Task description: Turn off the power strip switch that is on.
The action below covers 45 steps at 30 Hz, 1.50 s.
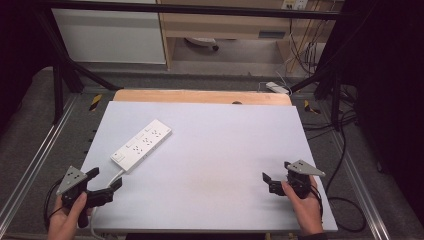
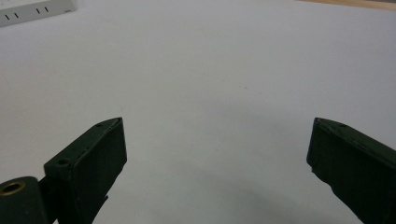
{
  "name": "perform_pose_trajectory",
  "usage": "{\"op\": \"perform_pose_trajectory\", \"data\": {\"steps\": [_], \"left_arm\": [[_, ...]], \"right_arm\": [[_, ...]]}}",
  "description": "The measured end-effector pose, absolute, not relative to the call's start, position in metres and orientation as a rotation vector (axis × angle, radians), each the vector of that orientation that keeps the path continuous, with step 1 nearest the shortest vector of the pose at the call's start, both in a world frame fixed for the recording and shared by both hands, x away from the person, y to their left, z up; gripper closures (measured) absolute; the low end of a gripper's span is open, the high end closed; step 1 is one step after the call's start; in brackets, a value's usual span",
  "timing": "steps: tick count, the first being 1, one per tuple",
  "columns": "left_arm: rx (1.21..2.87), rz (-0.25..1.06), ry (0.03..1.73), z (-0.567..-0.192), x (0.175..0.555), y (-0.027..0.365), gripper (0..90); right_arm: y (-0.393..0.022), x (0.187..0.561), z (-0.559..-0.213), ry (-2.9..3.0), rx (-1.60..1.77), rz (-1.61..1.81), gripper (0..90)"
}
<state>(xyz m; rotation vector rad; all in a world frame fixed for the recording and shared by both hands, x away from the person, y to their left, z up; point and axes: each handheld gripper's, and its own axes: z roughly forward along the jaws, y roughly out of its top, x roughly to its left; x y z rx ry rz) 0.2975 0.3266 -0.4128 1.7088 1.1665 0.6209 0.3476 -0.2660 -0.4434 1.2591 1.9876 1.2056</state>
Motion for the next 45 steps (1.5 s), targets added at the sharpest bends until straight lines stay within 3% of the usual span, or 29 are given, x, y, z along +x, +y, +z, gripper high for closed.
{"op": "perform_pose_trajectory", "data": {"steps": [25, 45], "left_arm": [[1.723, 0.583, 1.156, -0.411, 0.299, 0.323, 6.3], [1.690, 0.545, 1.169, -0.389, 0.333, 0.319, 9.0]], "right_arm": [[-0.259, 0.348, -0.440, 1.962, 1.211, 1.212, 5.2], [-0.255, 0.349, -0.439, 1.976, 1.186, 1.214, 5.0]]}}
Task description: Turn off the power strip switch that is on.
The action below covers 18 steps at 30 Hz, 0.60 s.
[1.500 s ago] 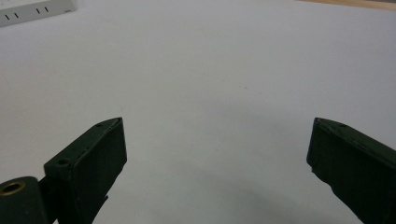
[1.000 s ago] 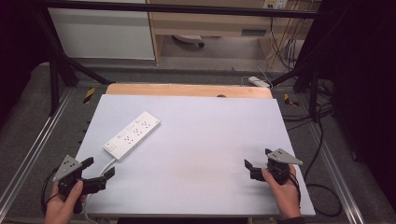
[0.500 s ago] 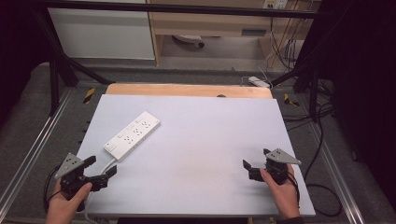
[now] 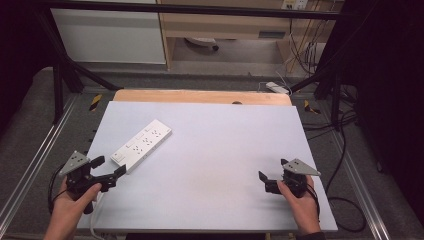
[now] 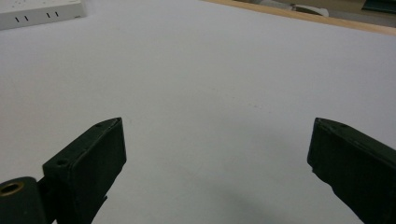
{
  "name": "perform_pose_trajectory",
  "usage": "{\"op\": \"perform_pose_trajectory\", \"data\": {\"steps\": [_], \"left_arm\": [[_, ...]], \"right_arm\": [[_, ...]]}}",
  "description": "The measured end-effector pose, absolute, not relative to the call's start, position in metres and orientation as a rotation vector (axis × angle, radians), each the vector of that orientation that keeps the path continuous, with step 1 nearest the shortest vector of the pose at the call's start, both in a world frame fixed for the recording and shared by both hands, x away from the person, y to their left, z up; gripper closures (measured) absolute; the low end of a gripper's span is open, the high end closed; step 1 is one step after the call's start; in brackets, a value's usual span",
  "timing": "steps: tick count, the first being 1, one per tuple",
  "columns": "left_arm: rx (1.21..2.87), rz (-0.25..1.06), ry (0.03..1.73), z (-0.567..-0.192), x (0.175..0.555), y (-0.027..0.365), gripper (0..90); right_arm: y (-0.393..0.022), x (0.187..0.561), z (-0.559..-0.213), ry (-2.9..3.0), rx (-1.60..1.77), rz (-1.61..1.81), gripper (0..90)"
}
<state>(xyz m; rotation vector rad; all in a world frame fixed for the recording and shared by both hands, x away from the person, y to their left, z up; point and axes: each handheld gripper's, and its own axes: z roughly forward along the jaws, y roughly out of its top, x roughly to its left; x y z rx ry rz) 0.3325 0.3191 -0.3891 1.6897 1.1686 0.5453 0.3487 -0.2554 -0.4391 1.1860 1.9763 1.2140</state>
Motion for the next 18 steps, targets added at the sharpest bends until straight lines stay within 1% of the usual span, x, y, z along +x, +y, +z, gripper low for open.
{"op": "perform_pose_trajectory", "data": {"steps": [18], "left_arm": [[1.693, 0.568, 1.125, -0.369, 0.357, 0.307, 9.3]], "right_arm": [[-0.257, 0.346, -0.437, 1.948, 1.200, 1.224, 4.9]]}}
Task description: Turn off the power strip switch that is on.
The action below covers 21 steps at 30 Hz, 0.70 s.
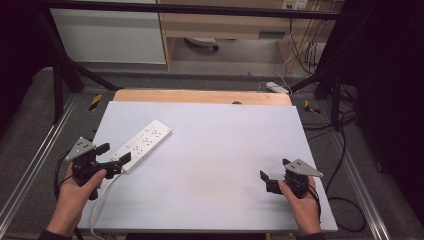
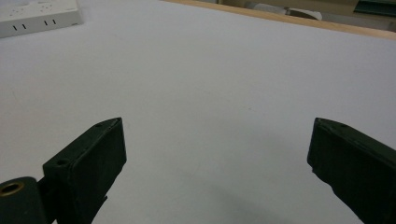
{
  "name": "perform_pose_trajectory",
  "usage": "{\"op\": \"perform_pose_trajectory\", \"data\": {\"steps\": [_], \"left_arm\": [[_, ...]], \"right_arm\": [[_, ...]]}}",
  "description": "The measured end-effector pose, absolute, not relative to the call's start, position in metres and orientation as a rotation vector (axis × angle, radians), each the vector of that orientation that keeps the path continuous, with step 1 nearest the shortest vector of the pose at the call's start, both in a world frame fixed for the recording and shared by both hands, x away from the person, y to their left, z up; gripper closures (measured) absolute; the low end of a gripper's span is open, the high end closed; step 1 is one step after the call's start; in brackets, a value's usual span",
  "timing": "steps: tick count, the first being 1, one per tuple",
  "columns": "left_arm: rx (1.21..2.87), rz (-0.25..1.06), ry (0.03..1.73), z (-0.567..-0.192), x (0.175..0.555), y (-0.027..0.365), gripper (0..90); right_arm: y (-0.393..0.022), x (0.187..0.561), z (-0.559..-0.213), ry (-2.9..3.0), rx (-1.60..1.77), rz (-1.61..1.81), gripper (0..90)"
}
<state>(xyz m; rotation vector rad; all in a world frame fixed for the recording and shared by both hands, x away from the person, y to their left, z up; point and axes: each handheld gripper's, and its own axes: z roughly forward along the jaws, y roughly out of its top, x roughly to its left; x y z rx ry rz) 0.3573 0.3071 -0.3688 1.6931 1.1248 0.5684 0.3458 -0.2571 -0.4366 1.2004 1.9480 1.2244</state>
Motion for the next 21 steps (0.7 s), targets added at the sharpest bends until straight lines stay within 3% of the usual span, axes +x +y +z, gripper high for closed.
{"op": "perform_pose_trajectory", "data": {"steps": [21], "left_arm": [[1.709, 0.603, 1.107, -0.355, 0.386, 0.302, 11.3]], "right_arm": [[-0.255, 0.346, -0.437, 1.956, 1.206, 1.224, 3.6]]}}
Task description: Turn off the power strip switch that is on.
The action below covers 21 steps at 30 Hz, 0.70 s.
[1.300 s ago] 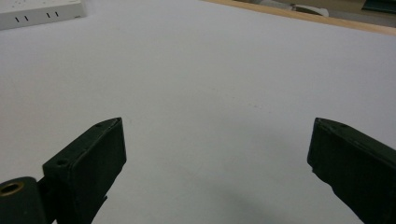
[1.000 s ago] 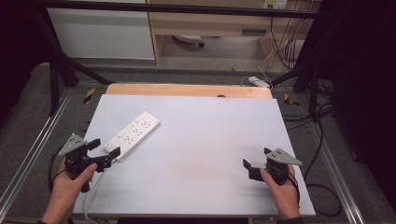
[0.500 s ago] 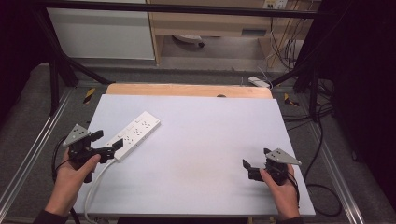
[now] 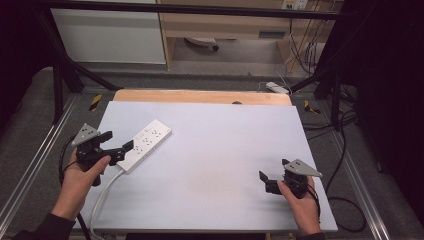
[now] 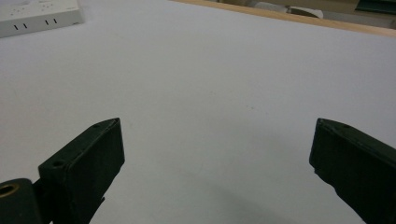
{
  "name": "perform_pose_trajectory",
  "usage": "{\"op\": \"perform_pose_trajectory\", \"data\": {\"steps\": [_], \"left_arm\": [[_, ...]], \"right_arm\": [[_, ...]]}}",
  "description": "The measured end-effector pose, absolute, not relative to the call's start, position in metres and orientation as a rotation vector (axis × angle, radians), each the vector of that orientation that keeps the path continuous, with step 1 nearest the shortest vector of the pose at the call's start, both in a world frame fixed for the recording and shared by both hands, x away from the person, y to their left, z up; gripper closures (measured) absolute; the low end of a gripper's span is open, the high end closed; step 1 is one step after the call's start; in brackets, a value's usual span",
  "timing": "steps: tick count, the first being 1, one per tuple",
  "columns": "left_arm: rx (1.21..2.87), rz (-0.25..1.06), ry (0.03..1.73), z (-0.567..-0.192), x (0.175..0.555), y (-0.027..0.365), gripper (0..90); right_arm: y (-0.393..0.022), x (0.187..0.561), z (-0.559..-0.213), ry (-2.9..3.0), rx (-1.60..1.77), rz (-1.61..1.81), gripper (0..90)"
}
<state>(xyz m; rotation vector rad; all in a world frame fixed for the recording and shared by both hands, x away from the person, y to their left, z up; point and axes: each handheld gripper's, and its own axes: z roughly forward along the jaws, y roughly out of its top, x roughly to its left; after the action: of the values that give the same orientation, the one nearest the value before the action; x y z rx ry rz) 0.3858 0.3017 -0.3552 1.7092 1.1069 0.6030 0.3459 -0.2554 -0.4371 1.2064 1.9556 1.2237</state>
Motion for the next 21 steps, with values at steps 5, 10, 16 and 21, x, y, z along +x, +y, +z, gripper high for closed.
{"op": "perform_pose_trajectory", "data": {"steps": [5, 10, 16, 21], "left_arm": [[1.708, 0.609, 1.109, -0.354, 0.393, 0.299, 12.3], [1.706, 0.614, 1.124, -0.356, 0.400, 0.299, 14.3], [1.706, 0.612, 1.138, -0.358, 0.407, 0.298, 16.9], [1.708, 0.619, 1.132, -0.357, 0.412, 0.297, 21.4]], "right_arm": [[-0.255, 0.346, -0.437, 1.962, 1.208, 1.227, 3.6], [-0.255, 0.346, -0.437, 1.960, 1.207, 1.229, 3.5], [-0.255, 0.346, -0.437, 1.959, 1.209, 1.230, 3.4], [-0.255, 0.346, -0.437, 1.958, 1.208, 1.230, 3.3]]}}
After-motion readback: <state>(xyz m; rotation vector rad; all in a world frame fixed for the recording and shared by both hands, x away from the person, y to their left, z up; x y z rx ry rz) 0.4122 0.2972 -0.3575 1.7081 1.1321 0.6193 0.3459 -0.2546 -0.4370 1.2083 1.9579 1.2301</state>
